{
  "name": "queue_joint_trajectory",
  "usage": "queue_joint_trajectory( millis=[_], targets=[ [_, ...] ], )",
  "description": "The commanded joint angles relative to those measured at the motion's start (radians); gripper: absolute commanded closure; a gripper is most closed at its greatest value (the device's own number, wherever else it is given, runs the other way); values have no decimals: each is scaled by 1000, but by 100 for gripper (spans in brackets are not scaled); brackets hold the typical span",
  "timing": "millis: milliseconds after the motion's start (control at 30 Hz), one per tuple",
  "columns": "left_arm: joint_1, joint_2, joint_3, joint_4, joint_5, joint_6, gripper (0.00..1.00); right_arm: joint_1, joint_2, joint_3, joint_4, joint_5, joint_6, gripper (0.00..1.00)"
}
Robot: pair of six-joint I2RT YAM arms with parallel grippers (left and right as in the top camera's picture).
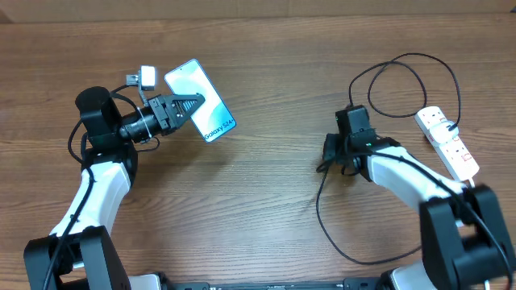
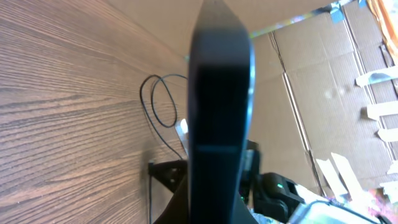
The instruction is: Plug charger to phone and switch on socket
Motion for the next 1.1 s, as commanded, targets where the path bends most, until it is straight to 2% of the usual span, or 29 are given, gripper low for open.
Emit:
queue_joint_trajectory(
  millis=[0, 100, 200, 300, 400, 700, 833, 1000, 1067],
  targets=[
    [-1, -3, 10, 7, 52, 40, 96, -1, 39, 16, 0, 18, 11, 75],
    [-1, -3, 10, 7, 52, 40, 96, -1, 39, 16, -2, -27, 18, 54],
    [-1, -3, 10, 7, 51, 40, 96, -1, 39, 16, -43, -41, 81, 53],
    [-1, -3, 10, 7, 50, 40, 96, 0, 39, 16, -79, -97, 82, 56],
    [-1, -3, 10, 7, 45, 40, 96, 0, 39, 16, -107, -120, 82, 65],
    [-1, -3, 10, 7, 44, 40, 96, -1, 90, 16, -82, -148, 86, 65],
    [-1, -3, 10, 6, 45, 39, 96, -1, 140, 16, -83, -164, 85, 78],
    [-1, -3, 10, 6, 45, 37, 96, -1, 140, 16, -131, -163, 85, 80],
    [-1, -3, 10, 6, 44, 36, 96, -1, 144, 16, -126, -158, 85, 84]
  ],
)
